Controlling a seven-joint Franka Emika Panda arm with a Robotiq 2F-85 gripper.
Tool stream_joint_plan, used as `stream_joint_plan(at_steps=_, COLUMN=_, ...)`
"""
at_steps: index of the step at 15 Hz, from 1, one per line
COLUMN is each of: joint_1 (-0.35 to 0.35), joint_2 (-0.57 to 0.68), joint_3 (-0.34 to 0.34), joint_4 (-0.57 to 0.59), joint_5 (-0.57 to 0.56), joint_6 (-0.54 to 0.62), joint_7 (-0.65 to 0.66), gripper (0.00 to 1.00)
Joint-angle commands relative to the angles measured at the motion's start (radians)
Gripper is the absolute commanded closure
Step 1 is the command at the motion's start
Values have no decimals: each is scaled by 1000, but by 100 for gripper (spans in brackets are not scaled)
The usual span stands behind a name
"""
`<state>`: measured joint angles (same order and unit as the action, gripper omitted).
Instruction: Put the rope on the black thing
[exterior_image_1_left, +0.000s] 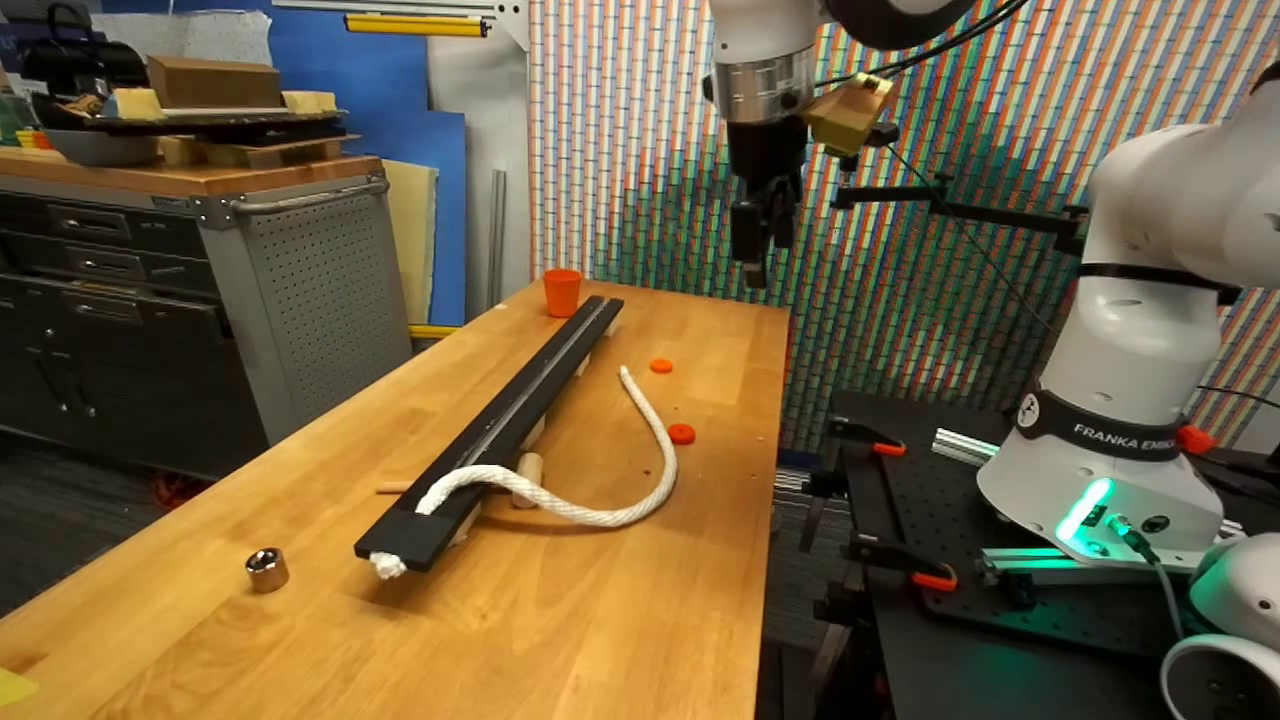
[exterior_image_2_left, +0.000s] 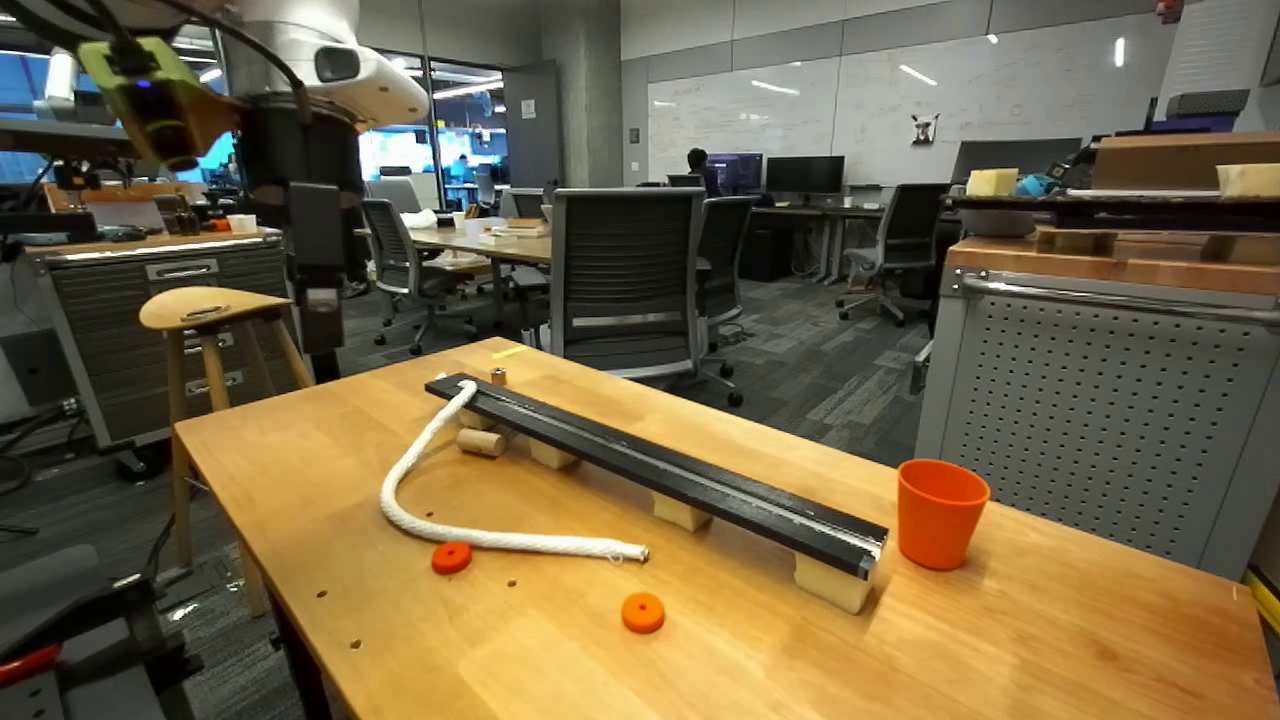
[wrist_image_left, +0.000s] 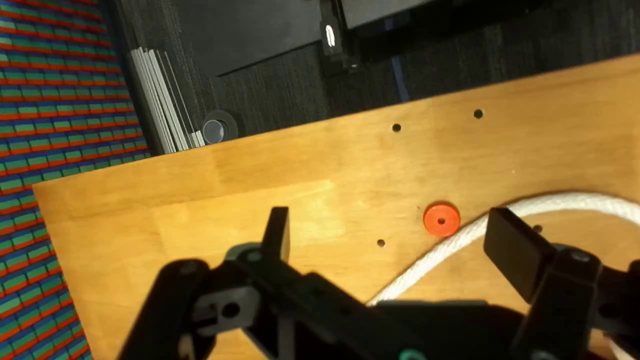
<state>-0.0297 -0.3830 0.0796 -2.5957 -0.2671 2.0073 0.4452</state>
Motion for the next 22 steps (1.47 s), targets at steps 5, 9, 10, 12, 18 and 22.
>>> stream_joint_plan(at_steps=5, joint_1=-56, joint_2=410, joint_3=-26, joint_4=229, joint_5=-31, joint_6=261, joint_7=401, gripper=0)
stream_joint_plan(at_steps=9, joint_1=-32, joint_2=553, joint_3=-105, joint_4=319, joint_5=-143, joint_6=382, joint_7=626, gripper=0)
stream_joint_plan(at_steps=10, joint_1=-23, joint_2=598, joint_3=-131, joint_4=348, joint_5=-183, joint_6=401, joint_7=691, gripper=0)
stream_joint_plan(at_steps=12, joint_1=-2, joint_2=668, joint_3=-182, joint_4=397, joint_5=-235, joint_6=423, joint_7=808, gripper=0)
stream_joint_plan(at_steps=18, joint_1=12, joint_2=869, joint_3=-220, joint_4=539, joint_5=-69, joint_6=394, joint_7=824, gripper=0)
stream_joint_plan(at_steps=22, joint_1=15, joint_2=965, joint_3=-221, joint_4=612, joint_5=42, joint_6=380, joint_7=797, gripper=0)
